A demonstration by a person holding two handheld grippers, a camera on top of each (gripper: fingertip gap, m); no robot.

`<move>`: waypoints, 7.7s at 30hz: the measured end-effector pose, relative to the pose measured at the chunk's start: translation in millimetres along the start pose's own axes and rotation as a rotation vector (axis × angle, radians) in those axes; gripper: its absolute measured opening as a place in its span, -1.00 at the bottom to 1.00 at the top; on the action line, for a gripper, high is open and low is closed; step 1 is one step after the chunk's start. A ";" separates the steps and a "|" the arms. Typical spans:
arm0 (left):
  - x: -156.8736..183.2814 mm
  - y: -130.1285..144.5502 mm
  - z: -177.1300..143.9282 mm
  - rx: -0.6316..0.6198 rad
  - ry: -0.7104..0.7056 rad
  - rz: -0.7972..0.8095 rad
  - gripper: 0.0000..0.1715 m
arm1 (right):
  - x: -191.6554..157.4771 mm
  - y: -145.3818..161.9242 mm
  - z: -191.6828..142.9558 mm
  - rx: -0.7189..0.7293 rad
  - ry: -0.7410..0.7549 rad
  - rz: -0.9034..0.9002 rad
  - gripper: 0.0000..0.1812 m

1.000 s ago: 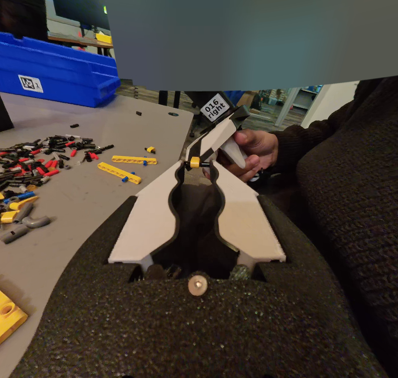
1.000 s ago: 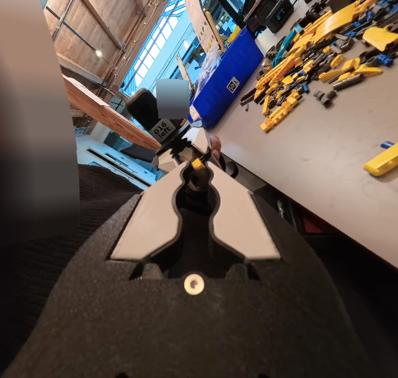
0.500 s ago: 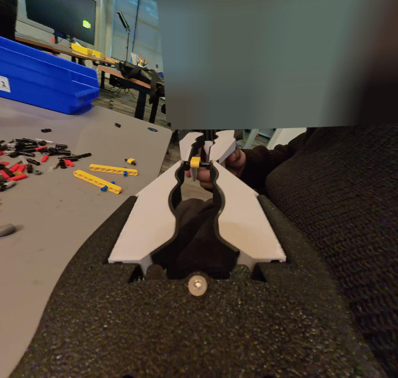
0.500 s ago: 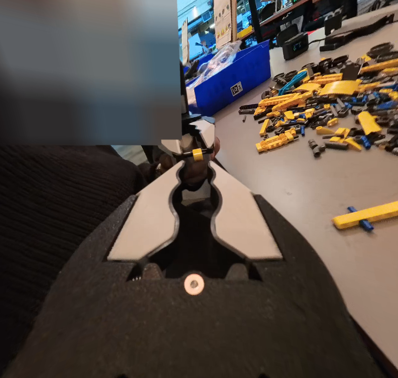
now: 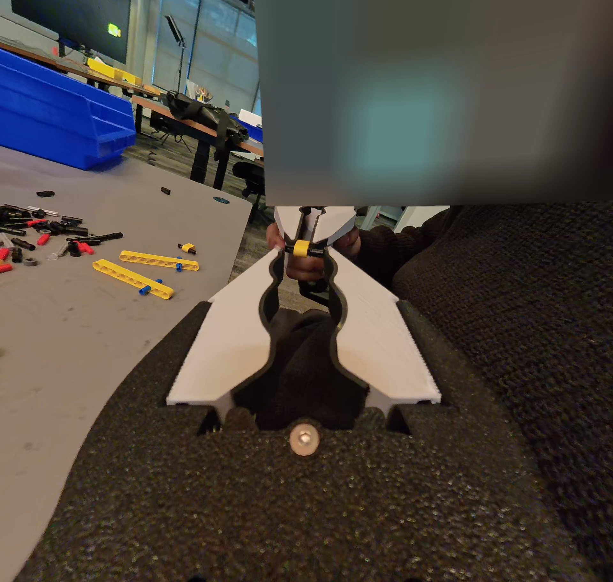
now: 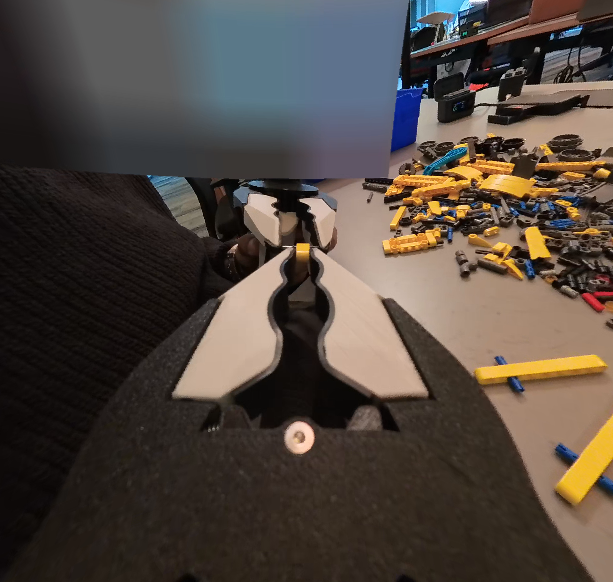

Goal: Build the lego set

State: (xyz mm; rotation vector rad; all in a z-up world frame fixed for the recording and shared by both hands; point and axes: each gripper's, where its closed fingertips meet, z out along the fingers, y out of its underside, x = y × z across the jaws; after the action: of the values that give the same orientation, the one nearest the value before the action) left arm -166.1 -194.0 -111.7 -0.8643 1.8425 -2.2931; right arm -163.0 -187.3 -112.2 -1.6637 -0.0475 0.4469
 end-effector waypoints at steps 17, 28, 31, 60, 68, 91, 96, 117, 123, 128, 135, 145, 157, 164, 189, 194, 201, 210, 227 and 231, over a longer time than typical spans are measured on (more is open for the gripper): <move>-0.1 -4.7 -3.0 0.026 -0.010 0.016 -0.80 | 2.7 -1.6 2.6 -0.020 0.008 -0.028 -0.92; 2.9 -1.3 -2.4 -0.002 -0.007 0.027 -0.82 | -0.4 -0.5 2.4 -0.009 -0.014 -0.002 -0.92; 2.8 -0.7 -2.3 -0.006 -0.013 0.034 -0.84 | -0.5 0.3 2.2 -0.013 -0.010 -0.005 -0.92; -68.6 10.4 6.4 -0.132 -0.355 -0.052 -0.69 | 166.9 36.9 -151.2 -0.305 0.789 -0.074 -0.91; -111.0 28.0 19.8 -0.339 -0.519 -0.053 -0.68 | 204.5 17.6 -141.8 -0.213 0.782 -0.102 -0.91; -121.3 16.6 35.2 -0.214 -0.458 -0.122 -0.67 | 217.2 -1.3 -177.1 0.032 0.879 0.069 -0.92; -118.7 11.0 32.8 -0.168 -0.420 -0.163 -0.67 | 220.6 2.2 -178.0 -0.003 0.928 0.057 -0.92; -117.0 10.1 33.1 -0.158 -0.390 -0.191 -0.67 | 226.5 24.5 -162.1 -0.233 0.955 0.001 -0.91; -116.7 9.8 33.0 -0.156 -0.386 -0.194 -0.67 | 226.5 23.9 -162.3 -0.224 0.950 0.010 -0.92; -116.5 9.8 33.1 -0.156 -0.383 -0.195 -0.67 | 226.7 24.0 -162.4 -0.222 0.948 0.015 -0.92; -116.2 9.5 32.9 -0.152 -0.379 -0.198 -0.67 | 226.8 24.1 -162.3 -0.222 0.948 0.017 -0.91; -116.0 9.3 32.8 -0.151 -0.378 -0.198 -0.67 | 226.7 23.2 -162.8 -0.217 0.953 0.012 -0.92; -115.8 8.9 32.7 -0.148 -0.374 -0.201 -0.67 | 226.7 22.6 -163.5 -0.213 0.958 0.008 -0.91; -115.6 8.7 32.7 -0.147 -0.373 -0.202 -0.67 | 226.5 22.2 -163.5 -0.211 0.957 0.007 -0.92; -119.1 14.9 34.2 -0.189 -0.415 -0.169 -0.67 | 217.1 13.2 -161.8 -0.164 0.942 -0.076 -0.92; -120.5 15.0 33.5 -0.188 -0.417 -0.186 -0.67 | 209.0 6.6 -160.8 -0.117 0.925 -0.123 -0.92; -121.0 16.4 33.9 -0.193 -0.403 -0.219 -0.67 | 203.3 17.4 -148.4 -0.169 0.909 -0.150 -0.91; -118.7 13.4 33.1 -0.173 -0.382 -0.227 -0.67 | 206.7 18.7 -148.0 -0.189 0.914 -0.134 -0.91; -113.3 7.6 32.6 -0.143 -0.391 -0.140 -0.68 | 209.7 20.0 -149.7 -0.170 0.889 -0.063 -0.91; -113.8 8.0 32.7 -0.145 -0.395 -0.141 -0.68 | 209.1 20.2 -148.8 -0.178 0.891 -0.080 -0.91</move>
State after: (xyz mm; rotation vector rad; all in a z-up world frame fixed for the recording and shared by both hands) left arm -57.7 -179.9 -157.9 -1.3920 1.8297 -1.8924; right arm 72.2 -271.1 -175.1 -1.8974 0.5144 -0.3936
